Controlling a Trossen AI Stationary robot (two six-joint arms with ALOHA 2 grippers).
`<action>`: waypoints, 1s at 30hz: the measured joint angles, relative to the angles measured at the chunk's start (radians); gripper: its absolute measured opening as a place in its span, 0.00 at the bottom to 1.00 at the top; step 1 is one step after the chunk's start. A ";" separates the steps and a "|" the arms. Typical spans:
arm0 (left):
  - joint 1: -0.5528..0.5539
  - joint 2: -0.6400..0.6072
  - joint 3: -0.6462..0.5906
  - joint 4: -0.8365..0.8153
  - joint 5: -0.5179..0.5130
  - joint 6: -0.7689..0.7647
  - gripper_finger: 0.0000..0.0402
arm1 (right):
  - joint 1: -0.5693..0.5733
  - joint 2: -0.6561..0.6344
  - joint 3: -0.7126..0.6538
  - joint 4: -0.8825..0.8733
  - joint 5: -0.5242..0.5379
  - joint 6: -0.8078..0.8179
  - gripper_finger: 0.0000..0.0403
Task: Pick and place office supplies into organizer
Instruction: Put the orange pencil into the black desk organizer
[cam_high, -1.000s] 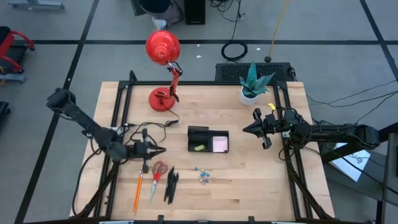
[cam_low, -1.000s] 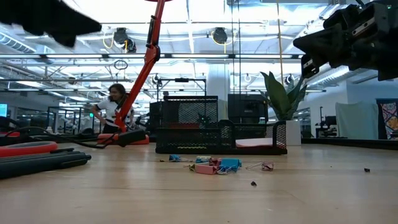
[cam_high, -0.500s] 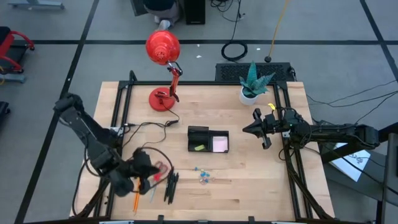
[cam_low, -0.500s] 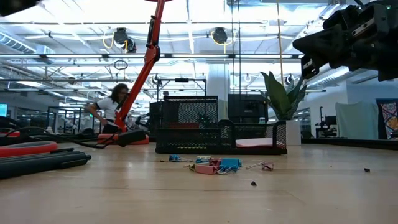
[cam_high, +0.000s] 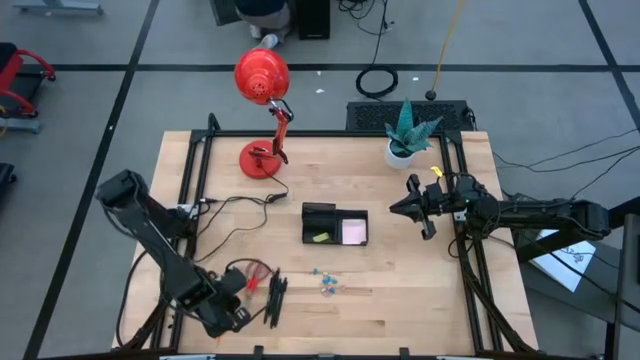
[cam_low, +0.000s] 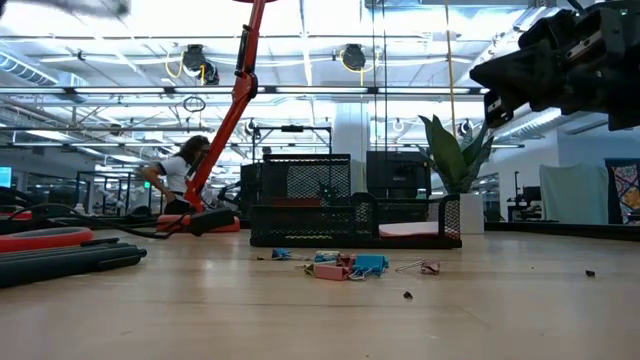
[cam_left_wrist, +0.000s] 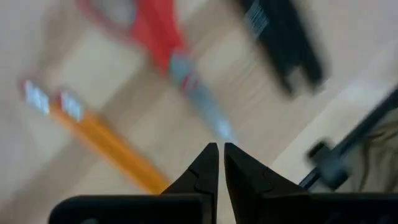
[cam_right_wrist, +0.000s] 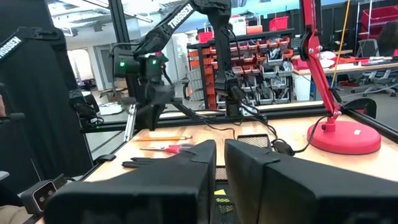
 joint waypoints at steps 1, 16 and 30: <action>0.000 0.013 0.000 0.000 0.033 -0.015 0.09 | 0.000 0.000 0.000 0.000 0.000 0.000 0.08; 0.001 0.020 0.000 -0.005 0.038 -0.087 0.57 | -0.003 0.000 0.000 0.007 0.008 -0.033 0.15; 0.010 0.089 -0.001 -0.049 0.035 -0.080 0.58 | -0.003 0.000 0.001 0.007 0.008 -0.026 0.15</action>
